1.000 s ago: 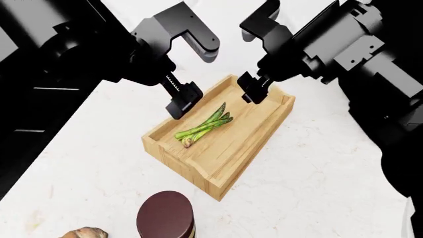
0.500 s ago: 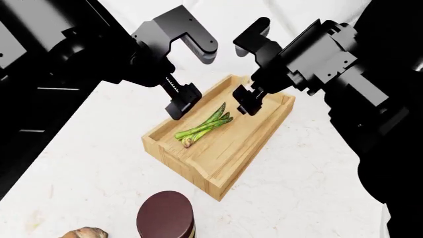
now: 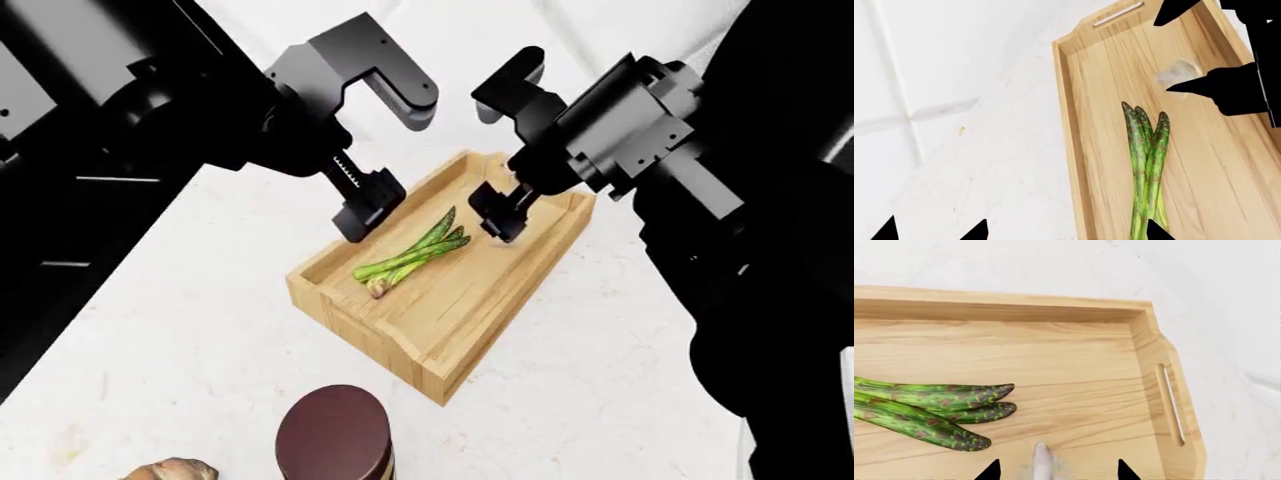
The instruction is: Pick up the fruits and vegetables and place them in the sink. Turn on the sink faucet to wash them. Then turn the sink off and put them in the tray.
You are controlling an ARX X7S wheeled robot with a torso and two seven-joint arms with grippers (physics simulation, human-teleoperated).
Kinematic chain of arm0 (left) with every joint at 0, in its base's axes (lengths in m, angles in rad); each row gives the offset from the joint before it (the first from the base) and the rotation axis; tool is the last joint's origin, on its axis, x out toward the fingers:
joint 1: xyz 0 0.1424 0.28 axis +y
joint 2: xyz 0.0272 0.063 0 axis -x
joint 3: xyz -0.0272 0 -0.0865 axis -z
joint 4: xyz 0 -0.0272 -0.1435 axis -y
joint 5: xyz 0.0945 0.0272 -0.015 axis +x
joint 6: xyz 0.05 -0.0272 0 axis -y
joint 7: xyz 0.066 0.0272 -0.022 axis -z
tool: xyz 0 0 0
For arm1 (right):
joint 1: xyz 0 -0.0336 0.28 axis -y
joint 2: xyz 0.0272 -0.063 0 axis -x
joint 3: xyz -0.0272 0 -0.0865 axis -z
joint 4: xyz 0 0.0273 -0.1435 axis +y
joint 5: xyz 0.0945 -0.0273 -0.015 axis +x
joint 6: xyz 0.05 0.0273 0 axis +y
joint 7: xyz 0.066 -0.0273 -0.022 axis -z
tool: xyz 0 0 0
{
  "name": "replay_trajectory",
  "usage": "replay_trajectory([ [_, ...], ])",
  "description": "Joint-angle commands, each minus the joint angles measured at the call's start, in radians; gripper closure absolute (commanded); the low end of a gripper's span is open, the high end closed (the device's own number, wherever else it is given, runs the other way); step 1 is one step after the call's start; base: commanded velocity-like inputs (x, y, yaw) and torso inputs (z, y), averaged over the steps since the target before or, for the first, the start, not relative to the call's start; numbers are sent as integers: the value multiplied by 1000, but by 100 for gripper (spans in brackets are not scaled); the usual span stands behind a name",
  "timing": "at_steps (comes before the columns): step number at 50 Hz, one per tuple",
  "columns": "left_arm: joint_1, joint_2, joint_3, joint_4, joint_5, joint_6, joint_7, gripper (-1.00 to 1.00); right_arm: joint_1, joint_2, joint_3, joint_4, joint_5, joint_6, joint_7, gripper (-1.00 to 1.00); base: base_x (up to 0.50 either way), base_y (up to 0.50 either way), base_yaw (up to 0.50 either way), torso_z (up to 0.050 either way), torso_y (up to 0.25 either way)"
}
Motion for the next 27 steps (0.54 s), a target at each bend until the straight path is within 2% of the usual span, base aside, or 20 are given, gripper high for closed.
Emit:
replay_trajectory([
  [1, 1, 2, 4, -4, 2, 4, 1, -100, 0, -1, -2, 6, -12, -3, -6, -100, 0, 0, 0, 0, 0],
  [14, 5, 0, 6, -2, 1, 6, -1, -100, 44, 105, 29, -211, 30, 97, 89, -100, 0, 0, 0, 0, 0],
  [27, 5, -1, 8, -1, -1, 4, -5, -100, 129, 326, 97, -608, 128, 278, 276, -100, 0, 0, 0, 0, 0],
])
